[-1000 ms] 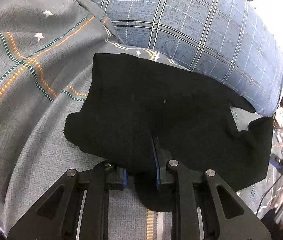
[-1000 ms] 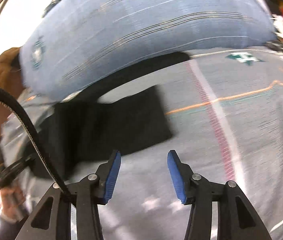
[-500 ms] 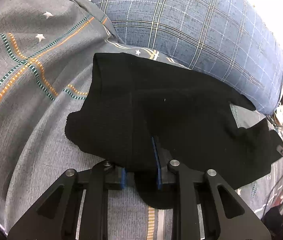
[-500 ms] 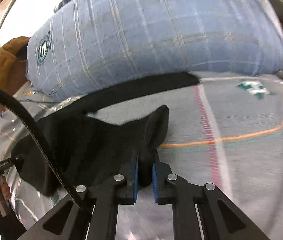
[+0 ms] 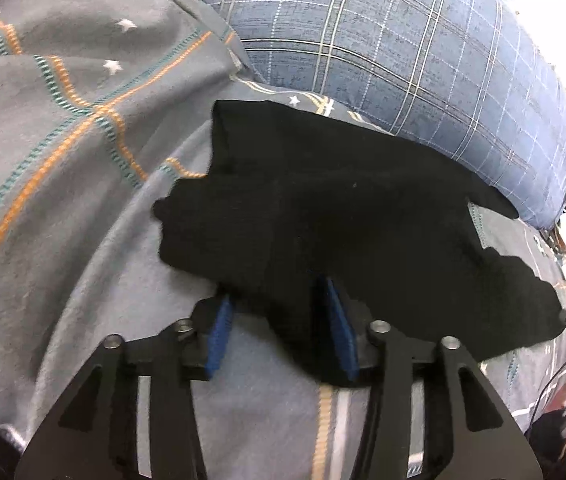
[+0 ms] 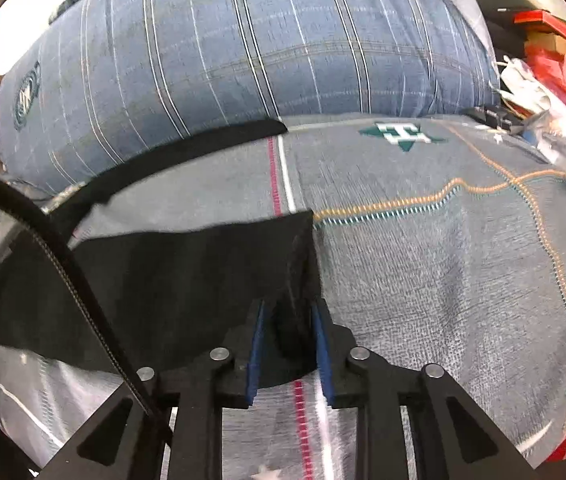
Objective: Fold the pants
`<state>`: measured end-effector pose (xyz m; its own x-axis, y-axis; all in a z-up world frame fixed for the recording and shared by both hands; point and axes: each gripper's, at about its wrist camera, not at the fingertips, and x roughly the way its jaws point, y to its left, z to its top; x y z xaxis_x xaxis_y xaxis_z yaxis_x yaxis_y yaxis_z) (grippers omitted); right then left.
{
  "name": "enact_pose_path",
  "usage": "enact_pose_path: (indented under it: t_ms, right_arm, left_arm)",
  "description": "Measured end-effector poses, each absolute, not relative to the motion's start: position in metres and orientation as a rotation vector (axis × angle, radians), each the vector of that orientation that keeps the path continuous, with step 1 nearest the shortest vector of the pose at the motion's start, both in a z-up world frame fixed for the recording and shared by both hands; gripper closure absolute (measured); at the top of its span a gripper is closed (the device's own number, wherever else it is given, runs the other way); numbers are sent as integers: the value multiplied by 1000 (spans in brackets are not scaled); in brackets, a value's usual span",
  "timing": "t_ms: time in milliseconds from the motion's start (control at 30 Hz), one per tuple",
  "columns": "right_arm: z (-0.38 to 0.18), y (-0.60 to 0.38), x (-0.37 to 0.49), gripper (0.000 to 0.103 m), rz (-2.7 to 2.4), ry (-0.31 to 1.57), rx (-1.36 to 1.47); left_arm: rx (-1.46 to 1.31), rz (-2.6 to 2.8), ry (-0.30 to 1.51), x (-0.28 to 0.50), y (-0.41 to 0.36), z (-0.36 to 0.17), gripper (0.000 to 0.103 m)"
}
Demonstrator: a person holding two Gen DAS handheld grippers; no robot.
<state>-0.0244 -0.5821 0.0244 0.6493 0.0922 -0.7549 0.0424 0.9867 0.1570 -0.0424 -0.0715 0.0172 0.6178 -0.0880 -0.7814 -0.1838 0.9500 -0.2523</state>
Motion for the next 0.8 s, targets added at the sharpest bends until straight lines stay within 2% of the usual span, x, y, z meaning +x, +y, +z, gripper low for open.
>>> enact_pose_path:
  t_ms: [33, 133, 433, 500, 800]
  right_arm:
    - [32, -578, -28, 77, 31, 848, 143]
    - [53, -559, -33, 58, -7, 799, 37]
    - [80, -527, -34, 55, -48, 726, -116]
    - [82, -521, -33, 54, -61, 714, -154]
    - [90, -514, -37, 53, -75, 705, -198]
  left_arm:
    - [-316, 62, 907, -46, -71, 19, 53]
    - [-279, 85, 896, -56, -71, 29, 53]
    - [-253, 74, 803, -73, -82, 74, 52]
    - [-255, 55, 781, -75, -86, 84, 39]
    - [-249, -19, 773, -71, -109, 94, 38]
